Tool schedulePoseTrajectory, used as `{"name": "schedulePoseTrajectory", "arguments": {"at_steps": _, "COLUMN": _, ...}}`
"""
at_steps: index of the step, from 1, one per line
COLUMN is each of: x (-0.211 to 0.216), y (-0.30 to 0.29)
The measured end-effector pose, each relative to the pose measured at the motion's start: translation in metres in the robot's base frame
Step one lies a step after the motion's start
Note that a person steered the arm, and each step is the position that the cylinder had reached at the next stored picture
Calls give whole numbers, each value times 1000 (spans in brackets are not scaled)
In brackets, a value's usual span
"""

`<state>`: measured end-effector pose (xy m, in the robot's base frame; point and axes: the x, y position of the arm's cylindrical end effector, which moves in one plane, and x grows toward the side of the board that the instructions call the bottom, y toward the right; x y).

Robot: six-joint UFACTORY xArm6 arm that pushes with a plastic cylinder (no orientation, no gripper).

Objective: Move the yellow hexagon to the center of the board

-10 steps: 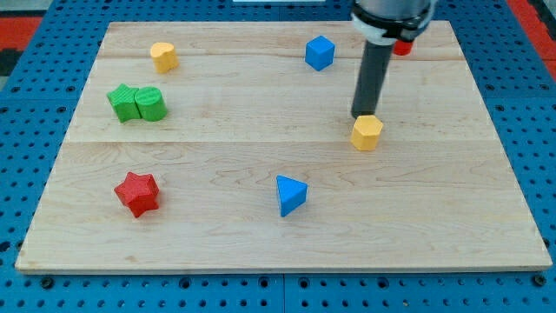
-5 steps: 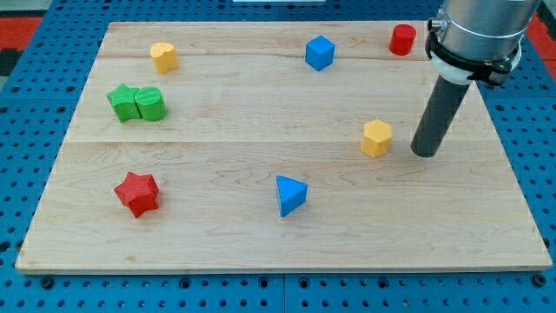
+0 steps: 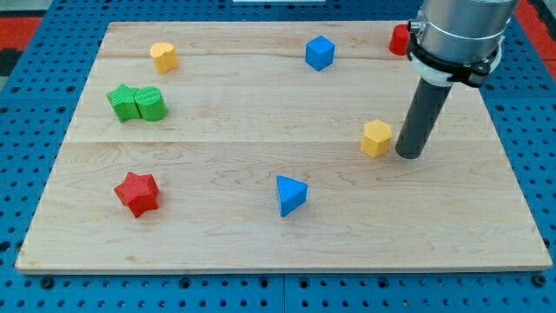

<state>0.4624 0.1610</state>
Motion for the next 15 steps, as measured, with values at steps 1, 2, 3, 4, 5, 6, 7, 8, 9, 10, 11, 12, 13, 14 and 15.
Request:
{"name": "schedulePoseTrajectory", "arguments": {"at_steps": 1, "x": 0, "y": -5}}
{"name": "schedulePoseTrajectory", "arguments": {"at_steps": 2, "x": -18, "y": -52}}
{"name": "schedulePoseTrajectory", "arguments": {"at_steps": 3, "x": -26, "y": -90}}
{"name": "schedulePoseTrajectory", "arguments": {"at_steps": 4, "x": -32, "y": -101}}
{"name": "schedulePoseTrajectory", "arguments": {"at_steps": 5, "x": -16, "y": -61}}
{"name": "schedulePoseTrajectory", "arguments": {"at_steps": 6, "x": -23, "y": -46}}
{"name": "schedulePoseTrajectory", "arguments": {"at_steps": 7, "x": -24, "y": -43}}
{"name": "schedulePoseTrajectory", "arguments": {"at_steps": 8, "x": -26, "y": -43}}
{"name": "schedulePoseTrajectory", "arguments": {"at_steps": 9, "x": -26, "y": -43}}
{"name": "schedulePoseTrajectory", "arguments": {"at_steps": 10, "x": -30, "y": -45}}
{"name": "schedulePoseTrajectory", "arguments": {"at_steps": 11, "x": -31, "y": -50}}
{"name": "schedulePoseTrajectory", "arguments": {"at_steps": 12, "x": -31, "y": -51}}
{"name": "schedulePoseTrajectory", "arguments": {"at_steps": 13, "x": -31, "y": -54}}
{"name": "schedulePoseTrajectory", "arguments": {"at_steps": 14, "x": -31, "y": -59}}
{"name": "schedulePoseTrajectory", "arguments": {"at_steps": 15, "x": -31, "y": -66}}
